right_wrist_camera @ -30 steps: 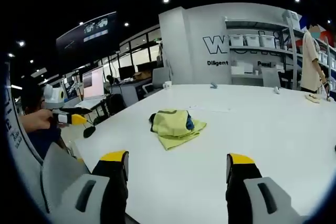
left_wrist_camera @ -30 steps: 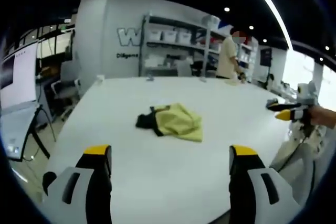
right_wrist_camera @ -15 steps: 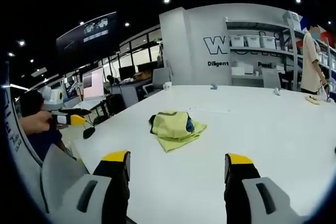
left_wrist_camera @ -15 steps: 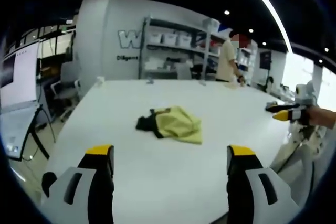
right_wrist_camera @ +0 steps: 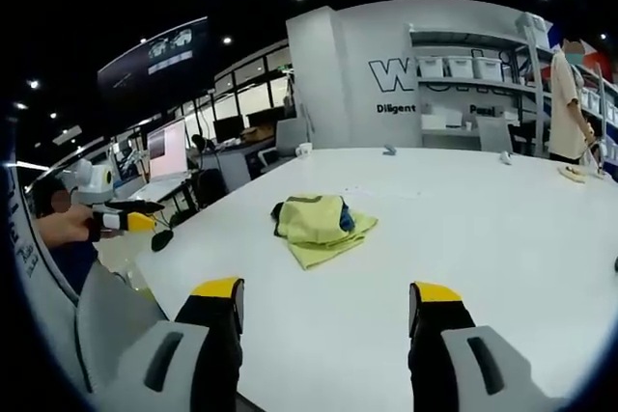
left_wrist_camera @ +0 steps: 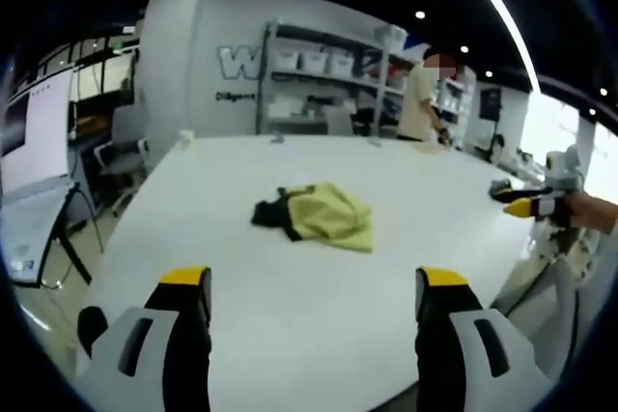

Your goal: Fold the garment on the visible template until the final outline fits inside the template.

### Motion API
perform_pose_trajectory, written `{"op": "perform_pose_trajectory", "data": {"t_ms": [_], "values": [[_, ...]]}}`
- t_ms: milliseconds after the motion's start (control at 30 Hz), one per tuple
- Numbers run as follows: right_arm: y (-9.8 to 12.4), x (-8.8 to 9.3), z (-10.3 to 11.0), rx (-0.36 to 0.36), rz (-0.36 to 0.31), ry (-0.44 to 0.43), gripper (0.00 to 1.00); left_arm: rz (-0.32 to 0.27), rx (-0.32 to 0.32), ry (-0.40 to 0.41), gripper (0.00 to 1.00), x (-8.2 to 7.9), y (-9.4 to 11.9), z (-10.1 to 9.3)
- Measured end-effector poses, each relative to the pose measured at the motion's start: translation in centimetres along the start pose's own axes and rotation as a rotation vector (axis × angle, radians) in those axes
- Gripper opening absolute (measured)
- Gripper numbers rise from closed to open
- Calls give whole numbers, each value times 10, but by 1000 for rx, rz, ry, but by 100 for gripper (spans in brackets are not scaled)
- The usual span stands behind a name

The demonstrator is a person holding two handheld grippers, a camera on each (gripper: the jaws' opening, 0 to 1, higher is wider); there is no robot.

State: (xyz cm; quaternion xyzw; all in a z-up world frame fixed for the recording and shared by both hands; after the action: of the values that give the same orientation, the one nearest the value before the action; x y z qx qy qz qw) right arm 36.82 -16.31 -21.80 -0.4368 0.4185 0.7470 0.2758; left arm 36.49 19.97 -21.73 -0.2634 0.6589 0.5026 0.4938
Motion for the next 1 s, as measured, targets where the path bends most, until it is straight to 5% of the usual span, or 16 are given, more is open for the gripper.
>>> {"op": "perform_pose_trajectory", "data": {"t_ms": [1000], "values": [[-10, -1, -8, -2, 45, -22, 62, 46, 17, 10, 79, 3, -21, -2]]}}
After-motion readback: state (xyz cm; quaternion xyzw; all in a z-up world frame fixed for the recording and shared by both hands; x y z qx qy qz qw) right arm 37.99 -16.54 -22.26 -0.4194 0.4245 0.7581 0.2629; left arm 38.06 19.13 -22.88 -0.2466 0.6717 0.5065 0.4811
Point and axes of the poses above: the point that each gripper's makers call its tool centre point, and the gripper's own axes: y roughly backward along the fingers, z roughly to its left, x roughly out of its underside, the point moved 3 cm from there along y, roughly backward along the fingers, and after that the axes turned 7 degrees about -y, right-handed, at the moved point
